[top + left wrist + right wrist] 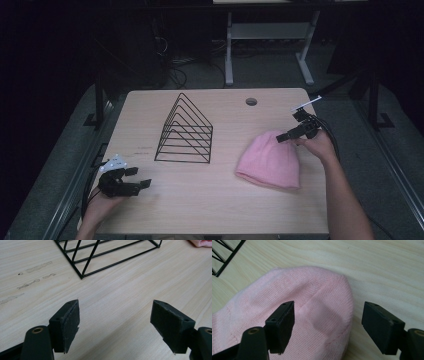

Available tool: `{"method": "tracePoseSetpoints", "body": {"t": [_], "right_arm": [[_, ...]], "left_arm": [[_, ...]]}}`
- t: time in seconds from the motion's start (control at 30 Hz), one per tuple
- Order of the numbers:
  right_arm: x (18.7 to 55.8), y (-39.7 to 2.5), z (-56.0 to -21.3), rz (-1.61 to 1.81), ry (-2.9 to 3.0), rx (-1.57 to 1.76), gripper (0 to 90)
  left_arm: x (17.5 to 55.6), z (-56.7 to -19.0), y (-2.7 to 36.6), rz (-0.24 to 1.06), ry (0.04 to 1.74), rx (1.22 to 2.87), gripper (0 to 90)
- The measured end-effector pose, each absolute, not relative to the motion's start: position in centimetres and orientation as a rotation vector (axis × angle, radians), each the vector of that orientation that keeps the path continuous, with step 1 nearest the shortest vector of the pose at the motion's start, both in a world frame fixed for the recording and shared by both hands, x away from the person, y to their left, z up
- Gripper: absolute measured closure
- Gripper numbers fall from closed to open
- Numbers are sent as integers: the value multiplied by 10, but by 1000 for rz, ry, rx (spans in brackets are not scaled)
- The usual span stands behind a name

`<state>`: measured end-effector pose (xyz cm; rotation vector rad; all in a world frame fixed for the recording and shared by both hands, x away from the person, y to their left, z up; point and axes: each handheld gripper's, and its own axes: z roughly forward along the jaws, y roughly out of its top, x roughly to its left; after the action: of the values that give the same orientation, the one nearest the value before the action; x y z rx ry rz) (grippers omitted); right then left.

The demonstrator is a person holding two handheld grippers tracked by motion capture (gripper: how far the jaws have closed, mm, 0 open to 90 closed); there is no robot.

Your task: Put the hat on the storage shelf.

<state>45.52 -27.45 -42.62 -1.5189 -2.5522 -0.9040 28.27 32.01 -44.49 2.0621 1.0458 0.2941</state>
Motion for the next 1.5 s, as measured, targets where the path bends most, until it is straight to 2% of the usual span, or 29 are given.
{"method": "tracePoseSetpoints", "body": {"t": [1.0, 1.4, 1.5], "right_arm": [[454, -275, -452, -850, -2487, -1491, 422], [450, -273, -453, -877, -2476, -1491, 596], [450, -276, -454, -899, -2447, -1498, 670]], "left_arm": [[283, -446, 324, 295, 1061, 2054, 236], [283, -445, 323, 294, 1062, 2055, 236], [283, -445, 323, 293, 1064, 2053, 236]]}}
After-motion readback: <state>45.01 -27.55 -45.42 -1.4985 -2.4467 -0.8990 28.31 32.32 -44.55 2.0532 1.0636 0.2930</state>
